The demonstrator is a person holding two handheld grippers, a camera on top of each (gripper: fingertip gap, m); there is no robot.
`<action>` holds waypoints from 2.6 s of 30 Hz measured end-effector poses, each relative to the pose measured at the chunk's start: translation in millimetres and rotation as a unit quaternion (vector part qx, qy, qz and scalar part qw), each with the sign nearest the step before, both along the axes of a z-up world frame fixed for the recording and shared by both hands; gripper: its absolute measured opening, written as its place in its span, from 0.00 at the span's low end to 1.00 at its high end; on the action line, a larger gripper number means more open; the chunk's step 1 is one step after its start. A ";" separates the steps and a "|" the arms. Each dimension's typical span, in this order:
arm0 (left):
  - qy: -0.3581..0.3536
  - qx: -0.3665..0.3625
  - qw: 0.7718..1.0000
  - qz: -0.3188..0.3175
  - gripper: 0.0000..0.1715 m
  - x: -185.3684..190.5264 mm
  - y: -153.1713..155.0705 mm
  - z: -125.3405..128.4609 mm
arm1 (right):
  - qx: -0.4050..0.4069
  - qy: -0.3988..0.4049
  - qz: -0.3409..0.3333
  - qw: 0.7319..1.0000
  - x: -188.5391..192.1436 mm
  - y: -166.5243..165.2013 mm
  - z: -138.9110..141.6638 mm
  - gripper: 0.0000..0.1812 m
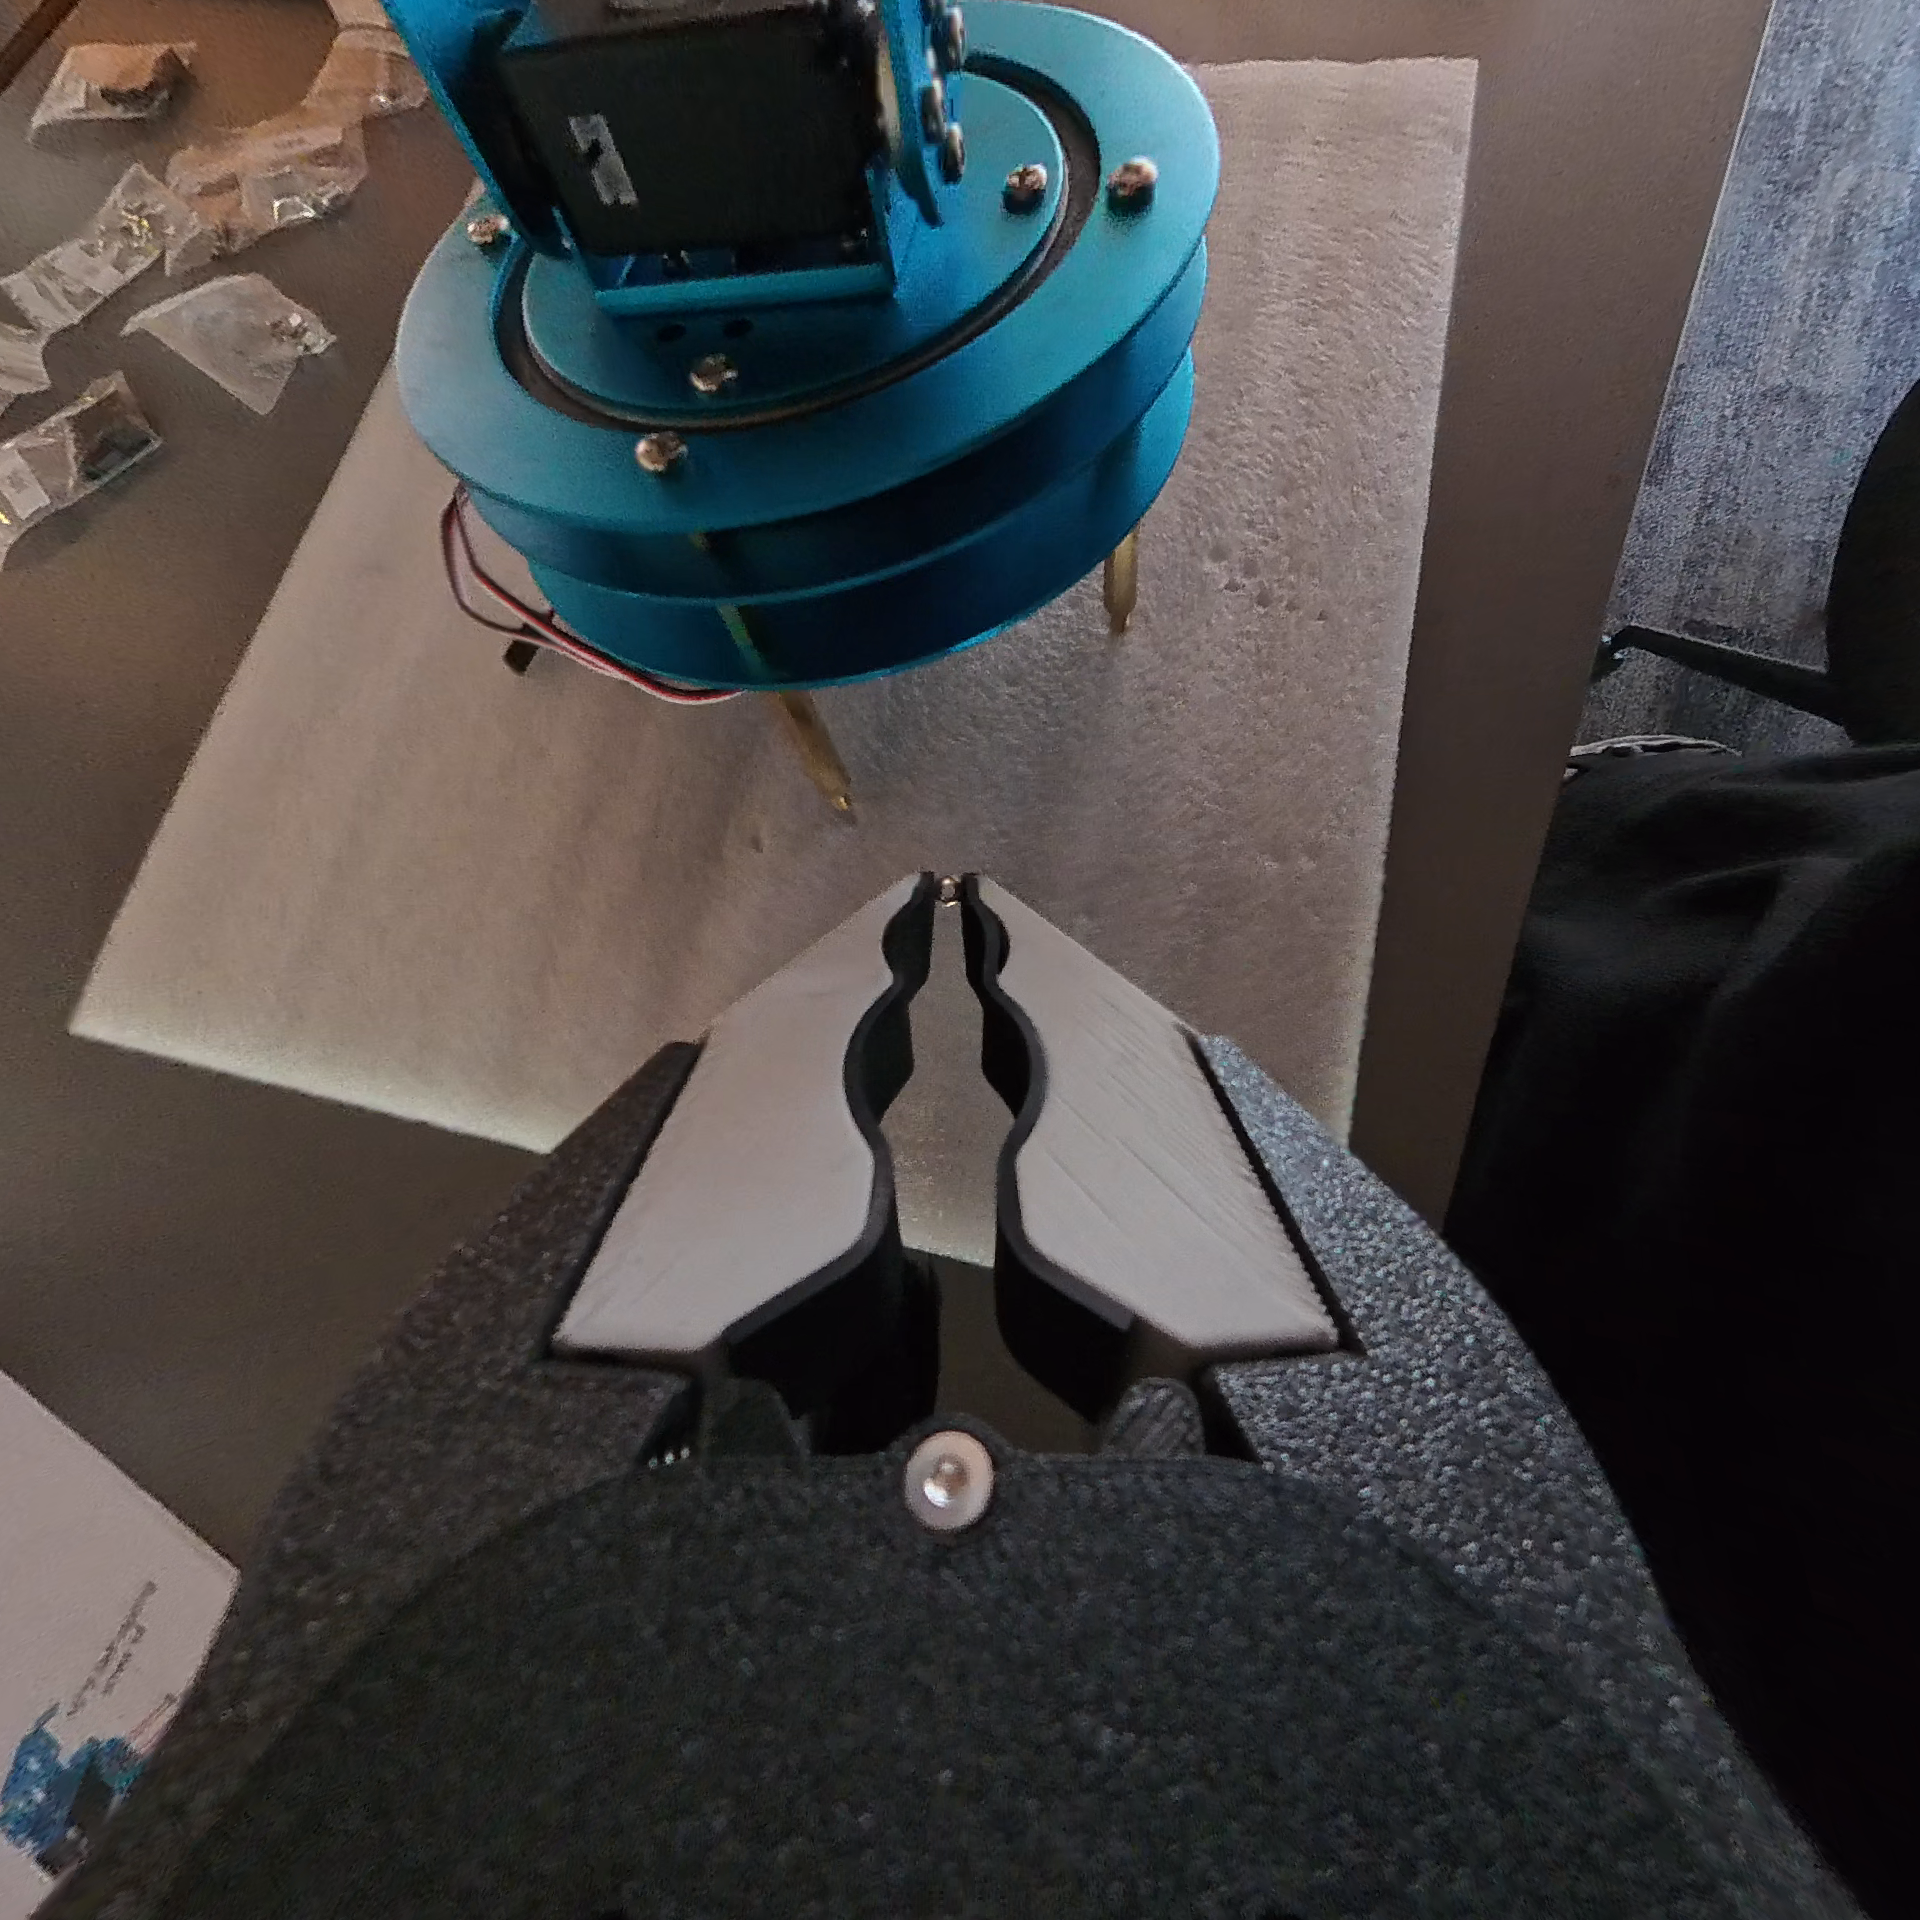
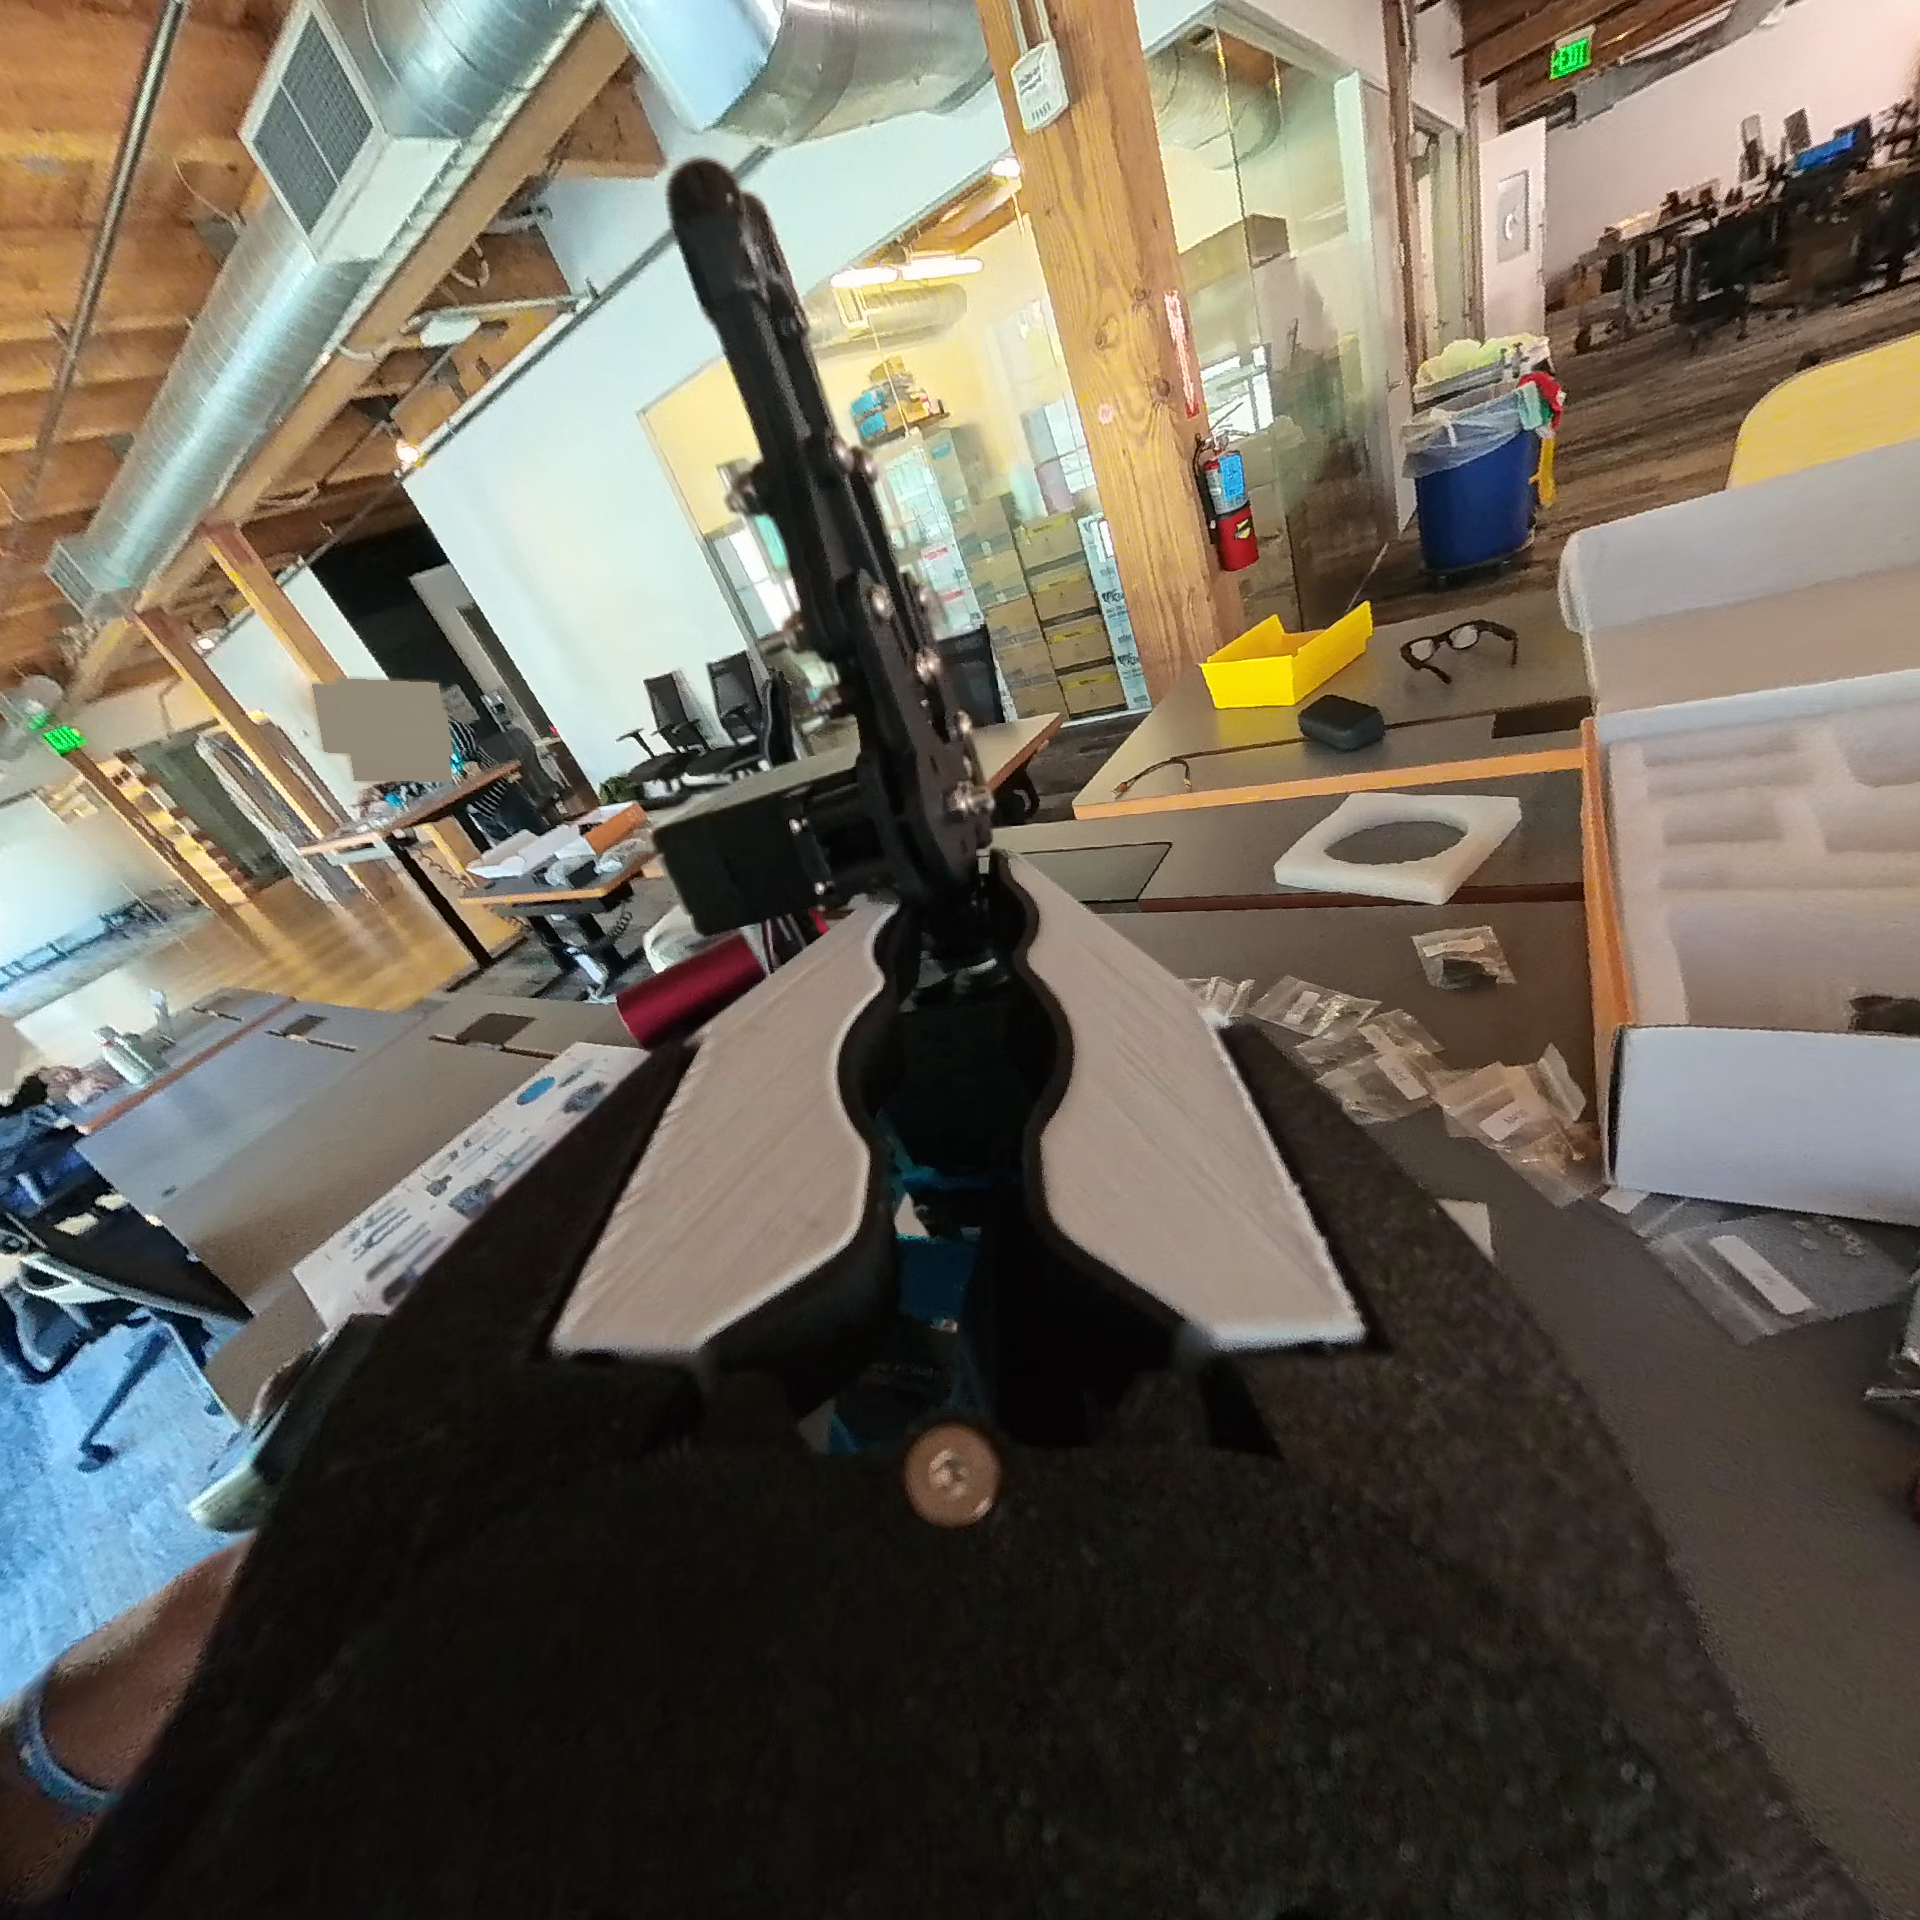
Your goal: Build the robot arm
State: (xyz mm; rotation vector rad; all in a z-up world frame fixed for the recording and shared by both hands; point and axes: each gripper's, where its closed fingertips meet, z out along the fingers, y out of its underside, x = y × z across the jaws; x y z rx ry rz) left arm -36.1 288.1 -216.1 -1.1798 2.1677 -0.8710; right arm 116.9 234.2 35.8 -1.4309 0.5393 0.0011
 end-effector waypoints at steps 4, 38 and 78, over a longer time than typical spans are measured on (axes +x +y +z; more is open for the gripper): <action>0.005 0.021 1.000 -0.013 0.03 -3.4 -2.5 -6.3 | -0.005 -0.006 0.007 1.000 -5.0 1.9 1.0 0.06; -0.151 -0.168 0.974 -0.006 0.49 65.2 -18.3 149.1 | -0.094 -0.067 0.011 0.993 -30.1 20.8 3.0 0.06; -0.173 -0.155 0.972 -0.022 0.39 72.8 -24.3 153.4 | 0.206 0.219 0.120 0.946 18.9 -28.1 -16.2 0.10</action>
